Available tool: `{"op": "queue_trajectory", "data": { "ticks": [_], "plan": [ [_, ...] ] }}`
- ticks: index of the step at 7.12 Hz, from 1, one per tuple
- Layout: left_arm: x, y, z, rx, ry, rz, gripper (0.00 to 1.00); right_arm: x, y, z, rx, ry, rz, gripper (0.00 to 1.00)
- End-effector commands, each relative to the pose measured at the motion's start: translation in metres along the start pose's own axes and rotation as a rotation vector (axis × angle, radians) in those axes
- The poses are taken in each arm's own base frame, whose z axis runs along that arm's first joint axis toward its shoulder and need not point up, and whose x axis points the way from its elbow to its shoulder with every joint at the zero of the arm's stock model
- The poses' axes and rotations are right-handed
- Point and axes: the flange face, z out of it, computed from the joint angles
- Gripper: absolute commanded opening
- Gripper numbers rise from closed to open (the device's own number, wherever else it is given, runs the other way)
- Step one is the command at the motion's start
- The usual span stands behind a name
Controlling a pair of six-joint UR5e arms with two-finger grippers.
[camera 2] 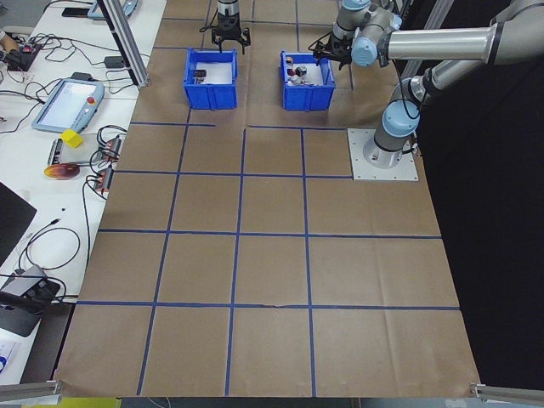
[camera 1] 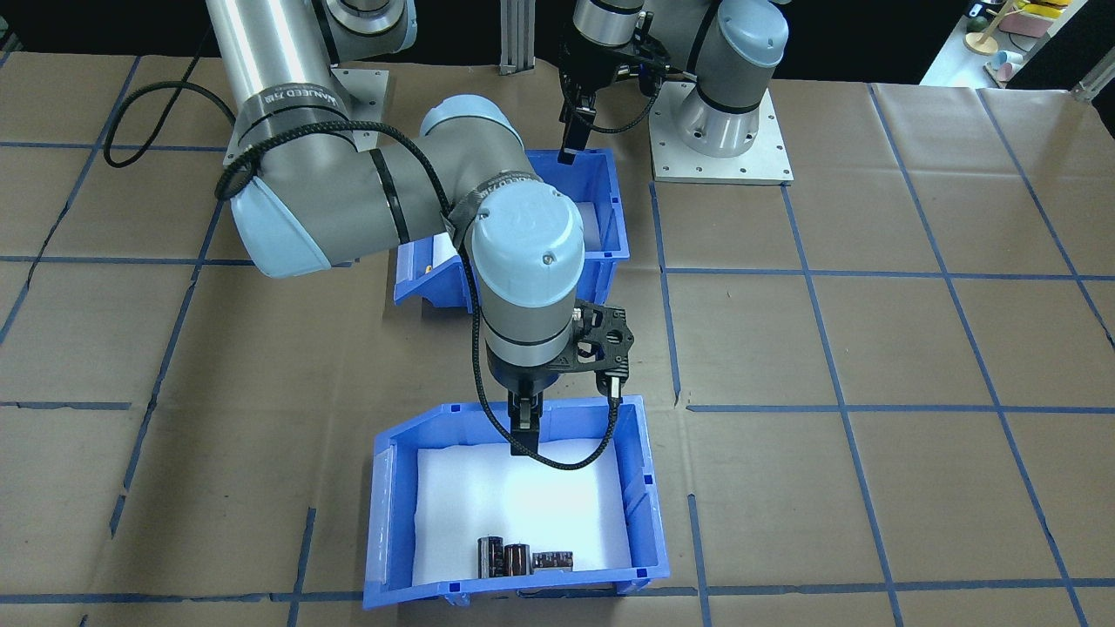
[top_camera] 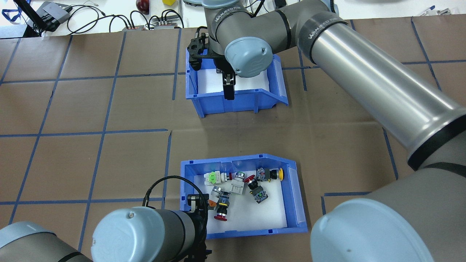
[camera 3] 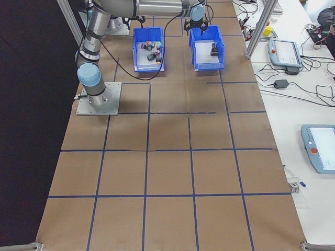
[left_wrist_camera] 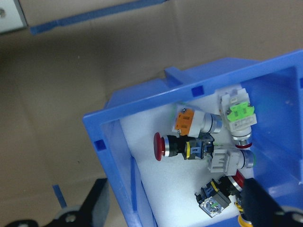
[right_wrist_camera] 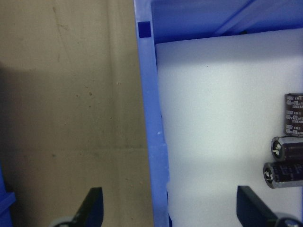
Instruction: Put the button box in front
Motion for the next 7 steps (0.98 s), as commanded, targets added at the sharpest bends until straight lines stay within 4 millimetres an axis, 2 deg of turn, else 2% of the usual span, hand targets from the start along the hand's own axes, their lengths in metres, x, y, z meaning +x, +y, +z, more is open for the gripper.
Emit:
{"op": "queue_trajectory", "data": {
  "ticks": [1,2,3,4,5,7],
  "plan": [
    [-0.006,0.009,0.021,0.014,-0.020,-0.108,0.99,-0.003,-0.019,0.039,-0.022,-0.049,-0.019,1.00],
    [-0.005,0.014,0.028,0.016,-0.022,-0.098,0.99,-0.007,-0.029,0.054,-0.031,-0.064,-0.028,1.00],
    [-0.007,0.020,0.038,0.022,-0.037,-0.077,0.99,-0.007,-0.034,0.059,-0.027,-0.052,-0.026,1.00],
    [-0.011,0.025,0.047,0.035,-0.060,-0.060,0.99,-0.005,-0.034,0.057,-0.027,-0.037,-0.027,0.77],
    [-0.011,0.026,0.053,0.045,-0.073,-0.056,0.99,-0.005,-0.031,0.054,-0.060,-0.022,-0.042,0.46],
    [-0.007,0.027,0.071,0.078,-0.111,-0.066,0.99,-0.003,-0.029,0.051,-0.079,-0.006,-0.045,0.18]
  ]
}}
